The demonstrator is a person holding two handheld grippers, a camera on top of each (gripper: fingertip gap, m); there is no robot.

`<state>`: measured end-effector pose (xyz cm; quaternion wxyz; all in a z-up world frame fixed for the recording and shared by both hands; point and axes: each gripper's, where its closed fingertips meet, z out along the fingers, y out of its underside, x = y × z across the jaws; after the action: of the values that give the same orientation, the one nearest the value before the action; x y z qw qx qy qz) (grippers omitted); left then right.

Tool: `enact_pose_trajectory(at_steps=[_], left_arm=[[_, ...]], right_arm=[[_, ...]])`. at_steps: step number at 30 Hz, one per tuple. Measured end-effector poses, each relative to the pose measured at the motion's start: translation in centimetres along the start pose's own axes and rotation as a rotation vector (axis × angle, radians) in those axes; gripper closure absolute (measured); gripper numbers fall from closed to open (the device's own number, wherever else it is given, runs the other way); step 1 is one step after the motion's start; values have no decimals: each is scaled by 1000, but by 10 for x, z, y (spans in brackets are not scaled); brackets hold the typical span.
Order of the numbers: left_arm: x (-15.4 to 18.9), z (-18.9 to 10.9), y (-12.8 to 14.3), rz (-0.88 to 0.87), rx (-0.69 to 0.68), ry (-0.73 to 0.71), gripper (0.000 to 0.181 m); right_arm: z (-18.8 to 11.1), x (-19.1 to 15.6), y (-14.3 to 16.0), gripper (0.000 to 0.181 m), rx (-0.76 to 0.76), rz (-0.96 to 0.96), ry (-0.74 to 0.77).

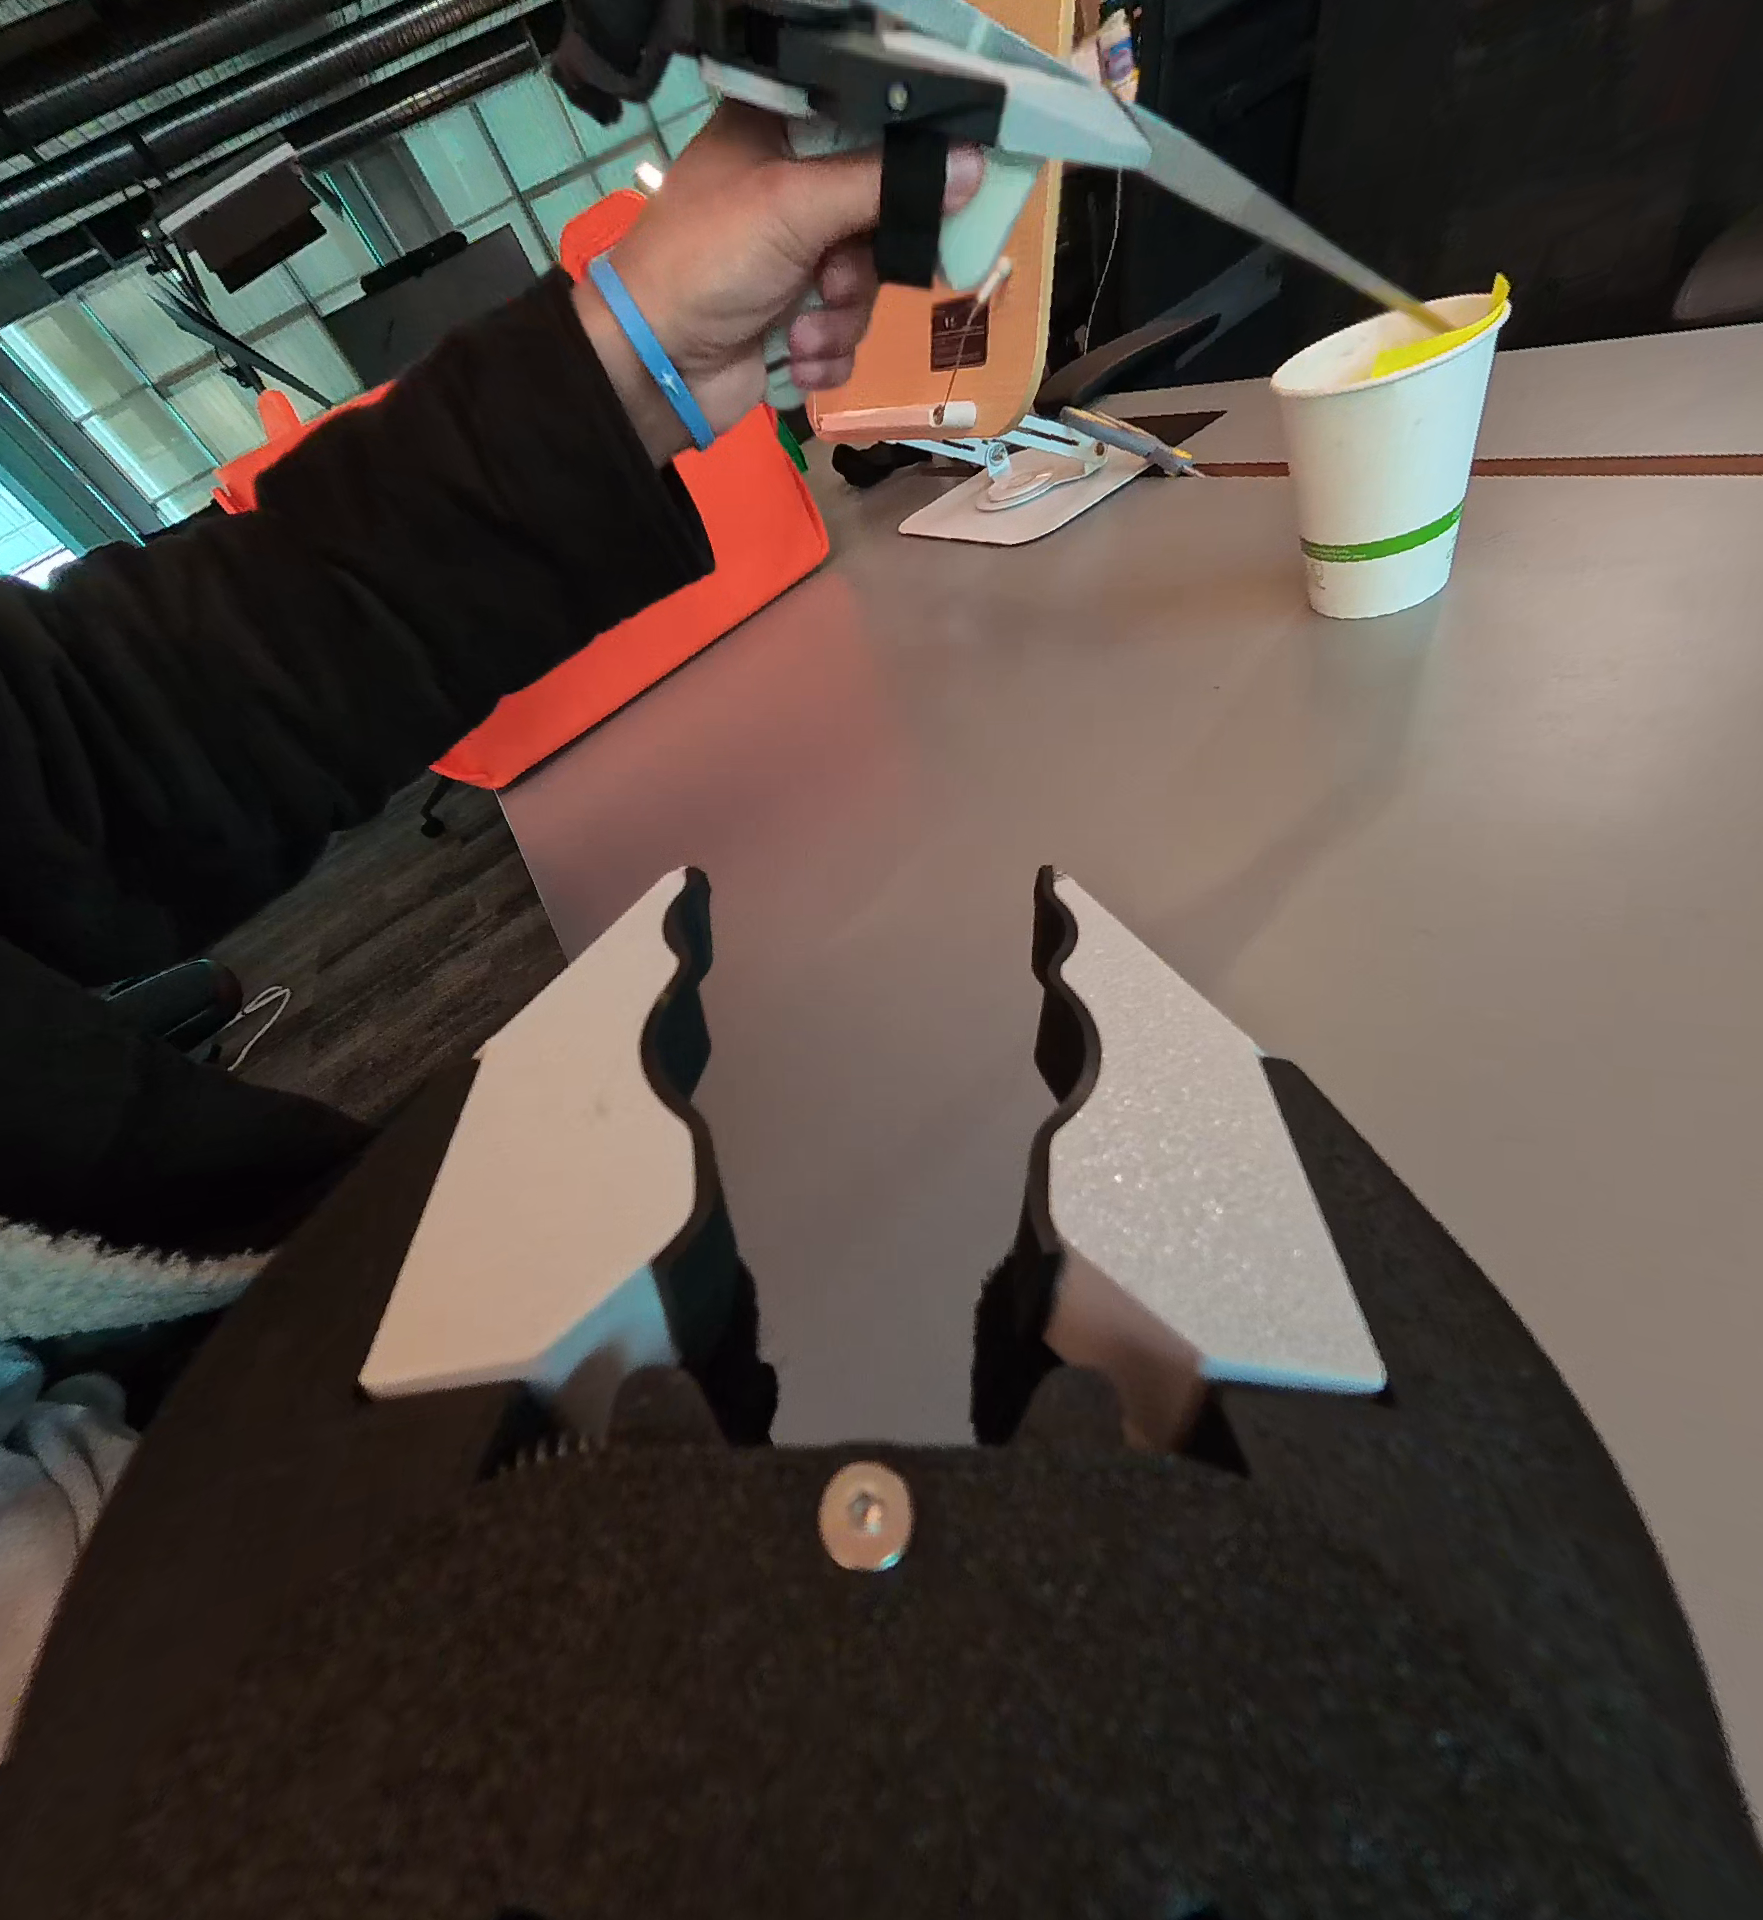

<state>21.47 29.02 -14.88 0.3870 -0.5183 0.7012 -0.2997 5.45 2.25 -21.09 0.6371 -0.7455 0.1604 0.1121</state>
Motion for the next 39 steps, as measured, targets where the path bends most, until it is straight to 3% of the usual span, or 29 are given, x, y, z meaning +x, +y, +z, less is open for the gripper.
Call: enact_pose_trajectory(at_steps=[6,20,24,28,31,39], left_arm=[[14,-20,-21,36,52,61,169],[7,-3,10,-15,-30,56,169],[8,-25,-8,-25,51,55,168],[13,-74,-16,-71,166,21,169],[27,-115,13,-136,200,-12,168],[67,-190,138,-375,195,-102,164]], right_arm=[[0,0,0,120,-1,6,-4],[0,0,0,120,-4,0,-2],[0,1,0,120,-1,5,-3],[-1,1,-1,120,1,-2,0],[-2,2,-2,120,4,-4,6],[7,-4,10,120,-40,-16,-8]])
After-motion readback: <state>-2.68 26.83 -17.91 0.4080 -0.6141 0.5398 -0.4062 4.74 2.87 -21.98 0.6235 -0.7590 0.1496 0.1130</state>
